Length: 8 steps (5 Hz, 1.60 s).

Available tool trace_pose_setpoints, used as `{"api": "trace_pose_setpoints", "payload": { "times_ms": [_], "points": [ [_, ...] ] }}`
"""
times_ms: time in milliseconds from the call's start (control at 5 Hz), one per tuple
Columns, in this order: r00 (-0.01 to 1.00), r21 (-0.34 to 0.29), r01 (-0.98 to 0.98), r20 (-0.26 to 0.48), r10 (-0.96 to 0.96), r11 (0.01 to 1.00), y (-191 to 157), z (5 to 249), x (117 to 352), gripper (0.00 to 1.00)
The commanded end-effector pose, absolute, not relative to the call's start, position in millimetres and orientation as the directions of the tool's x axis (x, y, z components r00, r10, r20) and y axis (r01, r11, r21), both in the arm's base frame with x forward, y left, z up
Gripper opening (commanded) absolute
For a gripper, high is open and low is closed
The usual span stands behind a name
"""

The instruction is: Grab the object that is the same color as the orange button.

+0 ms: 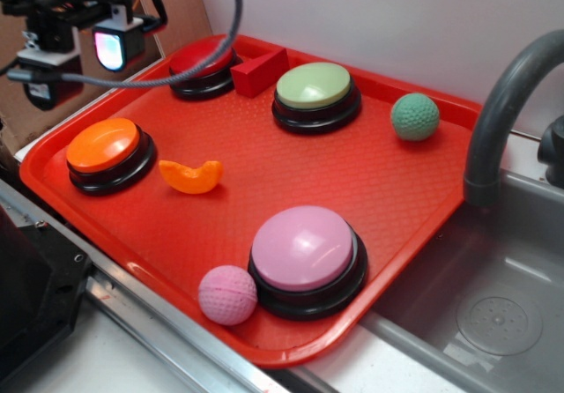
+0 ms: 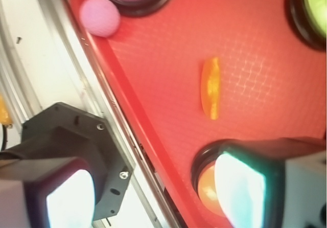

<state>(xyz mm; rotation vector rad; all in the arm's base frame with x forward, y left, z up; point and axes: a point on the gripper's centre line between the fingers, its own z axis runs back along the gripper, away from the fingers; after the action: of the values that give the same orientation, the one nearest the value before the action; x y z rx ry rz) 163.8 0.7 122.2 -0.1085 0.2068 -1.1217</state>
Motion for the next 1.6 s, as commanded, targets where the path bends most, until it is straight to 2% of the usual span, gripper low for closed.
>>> {"api": "trace_pose_setpoints", "payload": {
  "times_ms": [0, 200, 400, 600, 800, 1200, 1400],
  "points": [
    [0.421, -0.209, 0.874, -0.126, -0.898, 0.439, 7.6, 68.0, 178.4, 1.00],
    [0.435, -0.156, 0.867, -0.227, -0.871, 0.474, 1.0, 43.6, 177.1, 1.00],
    [0.442, -0.084, 0.877, -0.248, -0.862, 0.474, -0.6, 45.1, 181.4, 1.00],
    [0.460, 0.009, 0.882, -0.236, -0.856, 0.472, 0.4, 65.3, 193.0, 1.00],
    [0.462, 0.034, 0.884, -0.214, -0.861, 0.466, -0.2, 69.8, 204.6, 1.00],
    [0.437, -0.065, 0.887, -0.200, -0.877, 0.457, -6.3, 36.9, 212.4, 1.00],
    [0.420, -0.084, 0.889, -0.240, -0.875, 0.450, -5.1, 24.3, 209.7, 1.00]
  ]
}}
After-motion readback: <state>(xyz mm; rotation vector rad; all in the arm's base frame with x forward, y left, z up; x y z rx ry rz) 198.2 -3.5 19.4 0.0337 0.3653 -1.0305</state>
